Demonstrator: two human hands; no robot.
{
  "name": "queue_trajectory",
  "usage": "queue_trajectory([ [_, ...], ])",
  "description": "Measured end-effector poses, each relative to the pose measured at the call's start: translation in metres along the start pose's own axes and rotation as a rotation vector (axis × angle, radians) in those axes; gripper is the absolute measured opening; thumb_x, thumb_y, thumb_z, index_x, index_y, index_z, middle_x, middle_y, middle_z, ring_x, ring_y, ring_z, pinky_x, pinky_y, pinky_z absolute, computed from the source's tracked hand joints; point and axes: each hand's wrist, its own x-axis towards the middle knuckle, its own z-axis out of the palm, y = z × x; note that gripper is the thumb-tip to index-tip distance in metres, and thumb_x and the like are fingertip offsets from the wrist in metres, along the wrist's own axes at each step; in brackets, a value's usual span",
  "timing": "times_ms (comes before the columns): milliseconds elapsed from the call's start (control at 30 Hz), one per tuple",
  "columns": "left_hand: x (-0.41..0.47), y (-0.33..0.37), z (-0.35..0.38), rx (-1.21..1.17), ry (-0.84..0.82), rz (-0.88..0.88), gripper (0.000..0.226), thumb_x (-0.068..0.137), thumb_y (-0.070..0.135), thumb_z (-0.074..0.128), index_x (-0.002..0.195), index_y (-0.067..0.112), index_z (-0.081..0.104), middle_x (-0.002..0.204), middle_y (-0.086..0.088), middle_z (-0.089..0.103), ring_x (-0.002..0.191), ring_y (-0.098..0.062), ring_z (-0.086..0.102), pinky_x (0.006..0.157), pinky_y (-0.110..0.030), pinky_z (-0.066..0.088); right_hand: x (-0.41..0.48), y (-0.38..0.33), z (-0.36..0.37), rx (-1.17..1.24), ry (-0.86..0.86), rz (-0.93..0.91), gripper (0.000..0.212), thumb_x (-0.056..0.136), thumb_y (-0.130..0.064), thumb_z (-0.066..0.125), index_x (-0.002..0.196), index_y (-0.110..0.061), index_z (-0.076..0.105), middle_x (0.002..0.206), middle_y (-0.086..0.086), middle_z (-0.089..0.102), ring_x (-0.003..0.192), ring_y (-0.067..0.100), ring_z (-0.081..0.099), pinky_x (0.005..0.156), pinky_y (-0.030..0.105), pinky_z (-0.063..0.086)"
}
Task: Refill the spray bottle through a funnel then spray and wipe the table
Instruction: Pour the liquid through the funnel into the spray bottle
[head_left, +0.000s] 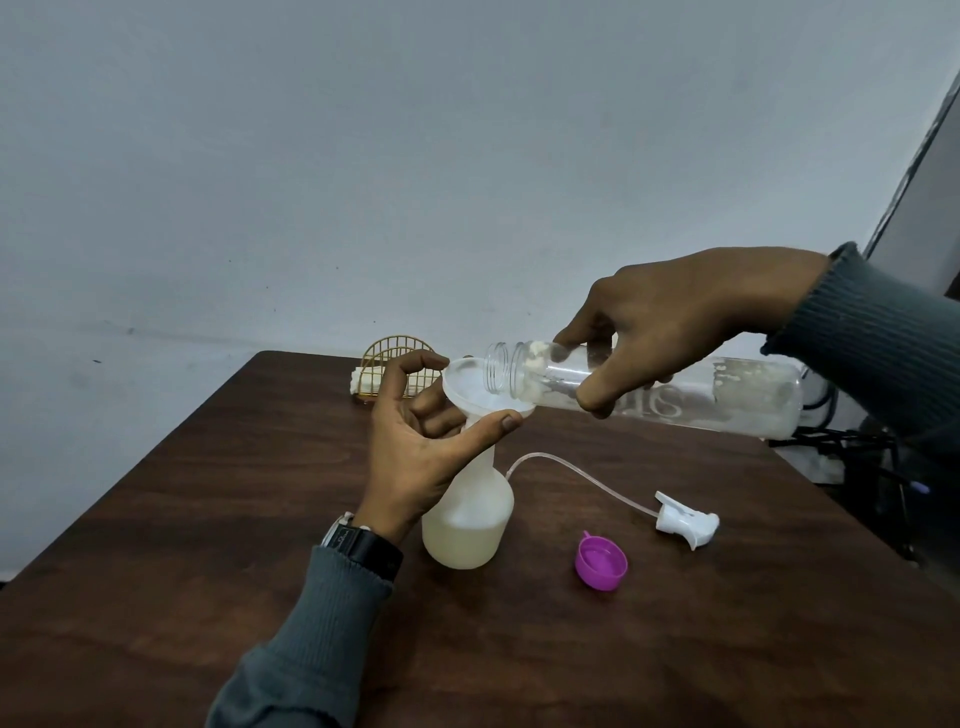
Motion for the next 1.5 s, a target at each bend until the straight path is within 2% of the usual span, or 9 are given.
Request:
queue_trajectory([
  [133,0.0,0.001,0.0,-0.003,0.0,-0.007,0.078,0.056,0.007,0.09,0.121,0.016,0.048,0.11,-0.009,0.081,0.097,-0.028,0.08,0.079,-0.034,0.064,0.0,-0.003,-0.002,-0.011,-0.001,0.007,0.045,0.073,-0.05,0.077,0.117,-0.037,0.076,0.093,-0.018,0.077,0.053,0.004,0.066,0.071,0.025,0.059],
  [400,0.0,-0.001,-0.001,0.001,0.005,-0.011,0.077,0.057,0.004,0.091,0.12,0.014,0.047,0.113,-0.011,0.08,0.094,-0.029,0.08,0.078,-0.035,0.065,0.003,-0.002,-0.003,-0.04,-0.015,0.003,0.049,0.073,-0.05,0.077,0.121,-0.038,0.073,0.092,-0.019,0.078,0.064,0.009,0.071,0.077,0.028,0.061],
  [533,0.001,-0.001,0.0,-0.004,0.009,-0.015,0.078,0.056,0.005,0.091,0.12,0.014,0.047,0.112,-0.011,0.08,0.094,-0.029,0.08,0.078,-0.035,0.065,0.005,-0.001,-0.004,-0.073,-0.017,-0.006,0.049,0.072,-0.053,0.077,0.119,-0.041,0.074,0.091,-0.021,0.077,0.084,0.014,0.075,0.079,0.028,0.06],
  [700,0.001,-0.001,0.0,0.005,0.009,-0.008,0.077,0.056,0.007,0.092,0.119,0.014,0.048,0.111,-0.01,0.081,0.094,-0.029,0.08,0.079,-0.036,0.065,0.007,0.001,-0.004,-0.115,0.009,-0.02,0.055,0.072,-0.053,0.077,0.126,-0.042,0.07,0.092,-0.02,0.078,0.089,0.017,0.073,0.073,0.027,0.056],
  [867,0.001,-0.001,0.001,0.008,0.014,-0.006,0.076,0.055,0.007,0.092,0.117,0.015,0.048,0.111,-0.009,0.081,0.093,-0.029,0.081,0.078,-0.037,0.065,0.005,-0.001,-0.007,-0.207,0.072,-0.008,0.07,0.075,-0.053,0.077,0.142,-0.047,0.058,0.101,-0.024,0.072,0.079,-0.005,0.062,0.072,0.026,0.047],
  [1133,0.001,-0.001,0.0,0.023,0.005,0.003,0.076,0.056,0.008,0.092,0.116,0.015,0.047,0.109,-0.005,0.082,0.091,-0.029,0.081,0.079,-0.04,0.066,0.008,0.002,-0.005,-0.336,0.117,-0.057,0.079,0.08,-0.042,0.077,0.151,-0.055,0.042,0.108,-0.028,0.06,0.08,-0.008,0.05,0.066,0.026,0.044],
  [1233,0.002,-0.001,0.0,0.02,0.0,0.008,0.076,0.055,0.009,0.093,0.116,0.017,0.048,0.111,-0.005,0.081,0.092,-0.029,0.081,0.078,-0.037,0.065,0.012,0.005,-0.004,-0.363,0.13,-0.091,0.079,0.082,-0.035,0.075,0.15,-0.056,0.041,0.093,-0.029,0.05,0.093,0.004,0.054,0.084,0.039,0.058],
  [1333,0.002,-0.001,0.0,0.019,0.0,0.007,0.075,0.056,0.009,0.093,0.116,0.018,0.048,0.112,-0.005,0.081,0.094,-0.028,0.081,0.077,-0.034,0.064,0.015,0.009,-0.003,-0.376,0.149,-0.129,0.079,0.083,-0.03,0.073,0.15,-0.058,0.041,0.086,-0.031,0.043,0.101,0.01,0.054,0.088,0.046,0.059],
  [1500,0.002,-0.002,-0.001,0.015,0.0,0.01,0.076,0.056,0.01,0.093,0.117,0.017,0.048,0.112,-0.005,0.081,0.093,-0.029,0.081,0.077,-0.035,0.065,0.018,0.014,0.0,-0.419,0.226,-0.169,0.079,0.088,-0.029,0.074,0.148,-0.063,0.037,0.105,-0.029,0.048,0.121,0.009,0.048,0.083,0.044,0.059],
])
